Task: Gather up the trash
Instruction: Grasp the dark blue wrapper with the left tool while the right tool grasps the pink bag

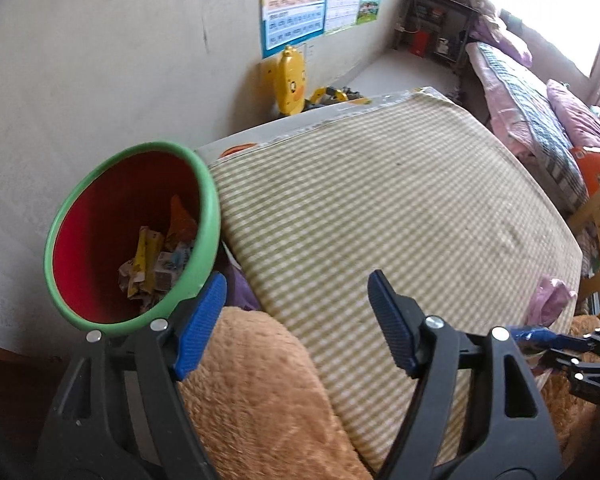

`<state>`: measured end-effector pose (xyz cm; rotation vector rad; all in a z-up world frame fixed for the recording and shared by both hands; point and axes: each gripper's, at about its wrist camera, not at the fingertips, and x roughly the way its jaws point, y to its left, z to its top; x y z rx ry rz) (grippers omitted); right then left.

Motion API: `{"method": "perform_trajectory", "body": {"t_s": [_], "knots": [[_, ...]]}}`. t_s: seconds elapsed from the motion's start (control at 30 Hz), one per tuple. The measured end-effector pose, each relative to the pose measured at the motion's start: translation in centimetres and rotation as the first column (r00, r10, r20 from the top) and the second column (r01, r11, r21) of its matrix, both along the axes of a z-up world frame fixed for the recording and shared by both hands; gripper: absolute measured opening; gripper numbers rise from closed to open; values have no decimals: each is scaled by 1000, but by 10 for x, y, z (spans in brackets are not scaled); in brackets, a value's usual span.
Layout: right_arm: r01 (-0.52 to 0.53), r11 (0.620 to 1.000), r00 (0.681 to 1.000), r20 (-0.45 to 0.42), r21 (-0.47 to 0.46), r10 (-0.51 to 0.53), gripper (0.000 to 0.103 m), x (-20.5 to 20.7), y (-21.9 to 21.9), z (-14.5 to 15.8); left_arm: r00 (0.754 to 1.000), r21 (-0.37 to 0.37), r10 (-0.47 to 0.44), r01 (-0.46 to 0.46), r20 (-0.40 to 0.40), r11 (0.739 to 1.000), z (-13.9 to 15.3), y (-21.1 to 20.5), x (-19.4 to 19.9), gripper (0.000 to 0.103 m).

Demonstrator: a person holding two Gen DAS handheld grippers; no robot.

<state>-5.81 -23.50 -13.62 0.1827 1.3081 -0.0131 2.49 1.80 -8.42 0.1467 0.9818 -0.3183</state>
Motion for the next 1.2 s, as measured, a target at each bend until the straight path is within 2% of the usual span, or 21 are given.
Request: {"method": "perform_trajectory", "body": {"t_s": [0.07, 0.17, 0.2, 0.23, 0.3, 0.37, 0.43, 0.53, 0.6, 0.67, 0.77, 0.9, 1.0, 1.07, 1.1, 1.13, 1.17, 1.2], "knots": [[-46, 998, 998, 36, 39, 45, 28, 11, 17, 4, 1000, 2, -6, 6, 4, 1000, 2, -1, -2, 70], [-51, 996, 995, 92, 69, 45, 28, 30, 33, 10, 1000, -2, 0, 0, -6, 1000, 1, -3, -4, 70], [-50, 995, 994, 103, 82, 42, 32, 35, 36, 10, 1000, -3, 1, -1, -11, 1000, 1, -4, -5, 70], [-55, 994, 993, 112, 96, 44, 43, 42, 44, 11, 1000, -3, 1, -1, -13, 1000, 1, -4, -6, 70], [-68, 993, 990, 128, 98, 56, 56, 45, 49, 14, 1000, -7, -3, 3, -21, 1000, 0, -4, -7, 70], [-61, 995, 987, 155, 76, 49, 56, 43, 48, 21, 1000, -14, -4, 4, -30, 1000, 0, -6, -9, 70], [-4, 998, 985, 173, 67, -8, 57, 39, 35, 27, 999, -33, -5, 3, -51, 999, -3, -8, -11, 70], [136, 987, 973, 176, 86, -150, 57, 27, 3, 28, 995, -60, -36, 30, -94, 998, -11, -21, -16, 70], [247, 964, 951, 164, 103, -261, 59, 17, -18, 25, 989, -56, -92, 86, -114, 995, -17, -38, -22, 70], [313, 943, 935, 135, 114, -327, 63, 9, -29, 19, 983, -66, -120, 112, -137, 992, -21, -50, -25, 71], [348, 929, 930, 76, 128, -359, 63, 5, -44, 12, 973, -77, -159, 148, -164, 986, -27, -68, -30, 73], [353, 929, 930, 65, 108, -361, 71, 6, -50, 13, 974, 2, -213, 214, -84, 977, -24, -82, -35, 76], [367, 918, 925, 51, 147, -378, 71, 13, -59, 0, 972, -13, -208, 208, -105, 978, -28, -90, -26, 76], [357, 921, 928, 51, 157, -368, 70, 19, -60, -6, 971, -48, -188, 183, -148, 982, -34, -96, -16, 76], [346, 927, 933, 52, 148, -356, 63, 23, -59, -10, 970, -60, -175, 168, -166, 984, -36, -99, -13, 76], [340, 930, 936, 46, 142, -349, 49, 27, -59, -13, 971, -64, -157, 148, -180, 987, -38, -103, -10, 76], [333, 932, 939, 43, 147, -342, 40, 29, -59, -17, 972, -63, -142, 133, -187, 989, -40, -109, -7, 76], [323, 933, 941, 47, 159, -334, 24, 28, -59, -18, 973, -60, -132, 123, -189, 991, -41, -115, -4, 76]]}}
